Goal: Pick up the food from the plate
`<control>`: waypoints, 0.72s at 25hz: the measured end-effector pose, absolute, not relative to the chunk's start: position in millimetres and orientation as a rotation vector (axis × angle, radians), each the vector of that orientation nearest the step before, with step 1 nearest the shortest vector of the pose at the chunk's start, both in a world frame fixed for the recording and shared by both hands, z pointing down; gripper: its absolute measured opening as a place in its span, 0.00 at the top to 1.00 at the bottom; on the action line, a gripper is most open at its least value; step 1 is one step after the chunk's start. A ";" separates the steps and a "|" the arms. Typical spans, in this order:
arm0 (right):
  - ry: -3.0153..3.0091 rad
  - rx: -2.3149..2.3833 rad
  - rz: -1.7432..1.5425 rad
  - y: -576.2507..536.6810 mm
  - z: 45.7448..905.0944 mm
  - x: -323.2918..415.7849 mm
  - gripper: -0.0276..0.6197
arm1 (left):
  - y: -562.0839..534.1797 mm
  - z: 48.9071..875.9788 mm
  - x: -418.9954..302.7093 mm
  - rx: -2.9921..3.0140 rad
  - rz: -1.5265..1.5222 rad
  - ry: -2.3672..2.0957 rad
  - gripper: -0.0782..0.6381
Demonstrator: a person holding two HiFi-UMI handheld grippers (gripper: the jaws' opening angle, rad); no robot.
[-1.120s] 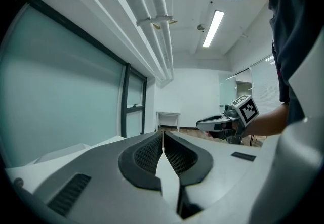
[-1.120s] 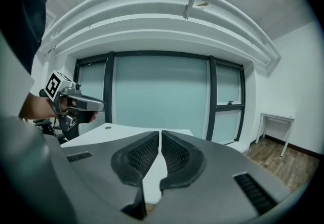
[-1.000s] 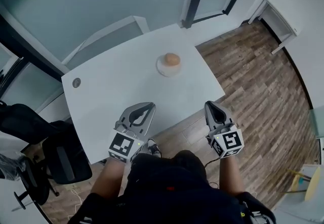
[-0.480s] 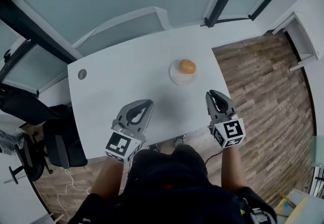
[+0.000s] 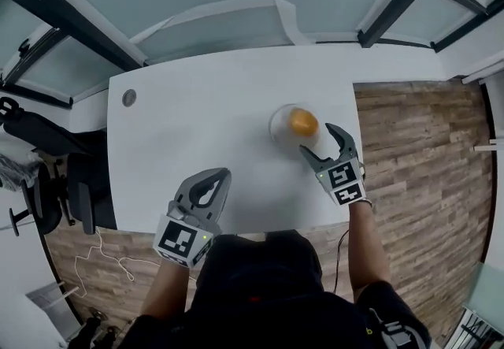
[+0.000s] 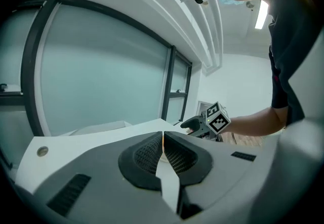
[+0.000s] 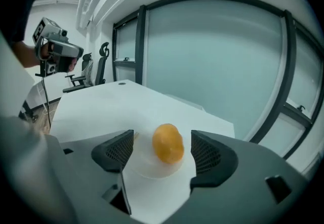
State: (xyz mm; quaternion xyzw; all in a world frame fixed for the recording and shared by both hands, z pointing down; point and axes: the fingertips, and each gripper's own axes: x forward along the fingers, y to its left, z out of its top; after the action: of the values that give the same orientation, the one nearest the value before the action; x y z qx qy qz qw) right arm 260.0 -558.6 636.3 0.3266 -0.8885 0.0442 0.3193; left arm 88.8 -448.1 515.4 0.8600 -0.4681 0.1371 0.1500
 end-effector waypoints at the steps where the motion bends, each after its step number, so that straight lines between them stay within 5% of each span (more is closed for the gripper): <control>1: -2.321 0.818 0.111 -567.7 648.6 257.0 0.43 | -449.7 519.2 85.8 2.444 0.400 -1.366 0.85; 10: -2.189 0.529 0.101 -602.6 729.1 233.9 0.40 | -458.6 535.7 65.0 2.302 0.396 -1.472 0.85; 18: -2.239 0.675 0.000 -598.7 677.4 219.0 0.42 | -456.2 527.8 49.1 2.353 0.417 -1.436 0.85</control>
State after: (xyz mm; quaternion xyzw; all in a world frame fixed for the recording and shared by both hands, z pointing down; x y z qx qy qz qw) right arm 219.0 -598.7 677.4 0.2656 -0.8812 -0.0001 0.3911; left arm 49.1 -456.2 527.8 0.8309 -0.5070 0.1473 0.1759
